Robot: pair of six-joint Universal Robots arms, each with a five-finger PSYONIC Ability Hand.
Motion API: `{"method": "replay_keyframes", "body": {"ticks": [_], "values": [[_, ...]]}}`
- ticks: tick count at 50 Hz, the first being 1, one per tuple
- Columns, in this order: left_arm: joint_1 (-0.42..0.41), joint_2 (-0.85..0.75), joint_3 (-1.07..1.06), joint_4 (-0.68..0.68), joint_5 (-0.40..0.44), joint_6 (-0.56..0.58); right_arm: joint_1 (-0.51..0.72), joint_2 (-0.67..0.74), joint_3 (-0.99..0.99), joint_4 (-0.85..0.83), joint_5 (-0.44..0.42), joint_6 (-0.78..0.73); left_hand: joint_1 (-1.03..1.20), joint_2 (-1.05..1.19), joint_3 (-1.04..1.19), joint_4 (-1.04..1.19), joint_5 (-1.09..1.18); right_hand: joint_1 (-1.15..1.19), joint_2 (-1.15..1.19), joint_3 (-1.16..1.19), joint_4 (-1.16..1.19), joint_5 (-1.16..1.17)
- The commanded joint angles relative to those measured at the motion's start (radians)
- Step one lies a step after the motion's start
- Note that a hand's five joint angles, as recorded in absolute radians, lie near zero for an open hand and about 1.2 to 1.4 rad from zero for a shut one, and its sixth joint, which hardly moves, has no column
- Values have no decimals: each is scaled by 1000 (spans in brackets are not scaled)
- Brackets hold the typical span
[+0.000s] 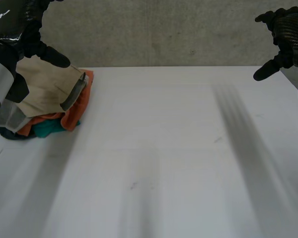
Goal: Fold the laundry.
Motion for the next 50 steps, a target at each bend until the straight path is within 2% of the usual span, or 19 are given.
{"method": "replay_keyframes", "body": {"ticks": [1,10,14,15,18,19,21,22,26,30,33,35,36,37,39,44,50], "values": [[-6,1,-9,-2,-2,0,-1,-3,11,-1,-22,9,-100,-105,-102,-105,-98,-91,-92,-99,-107,-98],[-4,-5,0,6,-2,15,-2,-4,19,-5,-29,7,-100,-105,-102,-105,-98,-91,-92,-99,-107,-98],[11,-67,34,15,0,136,-1,-4,21,-2,-29,7,-96,-102,-99,-101,-95,-91,-92,-99,-107,-98],[17,-120,62,15,-2,237,-2,-4,22,-2,-29,6,-96,-102,-99,-101,-95,-91,-92,-99,-107,-98],[31,-204,98,15,-2,406,-1,-4,22,-1,-29,6,-99,-104,-102,-104,-98,-91,-92,-99,-107,-98],[50,-275,126,15,-5,542,-1,-3,24,-1,-29,6,-100,-105,-102,-105,-98,-91,-92,-99,-107,-98],[79,-359,161,15,-12,686,-1,-3,24,-1,-29,6,-100,-105,-102,-105,-98,-91,-92,-99,-107,-98],[102,-430,193,15,-26,795,-1,-3,25,-1,-29,4,-100,-105,-102,-105,-98,-91,-92,-99,-107,-98],[146,-583,290,18,-90,992,1,-1,33,-2,-29,-1,-93,-99,-96,-98,-92,-91,-92,-99,-107,-98],[162,-756,403,29,-124,1012,2,3,39,-2,-30,-4,-64,-69,-67,-69,-63,-91,-92,-99,-107,-98],[181,-843,468,31,-127,1014,9,5,45,-2,-30,-4,-43,-49,-46,-49,-42,-91,-92,-99,-107,-98],[201,-869,488,29,-127,1014,12,7,50,-5,-30,-4,50,45,47,45,52,-91,-92,-99,-107,-98],[209,-877,494,29,-129,1014,13,8,53,-7,-30,-5,153,147,150,147,154,-91,-92,-99,-107,-98],[214,-889,505,31,-127,1012,13,8,54,-8,-30,-5,543,537,540,538,544,-91,-92,-99,-107,-98],[211,-886,508,34,-126,1006,13,8,56,-8,-30,-7,1099,1094,1096,1094,1100,-91,-92,-99,-107,-98],[151,-816,488,100,-135,916,13,8,57,-12,-30,-8,1122,1116,1119,1117,1123,-91,-92,-99,-107,-98],[44,-570,375,156,-129,665,12,8,56,-12,-30,-8,1122,1116,1119,1117,1123,-91,-92,-99,-107,-98]]}}
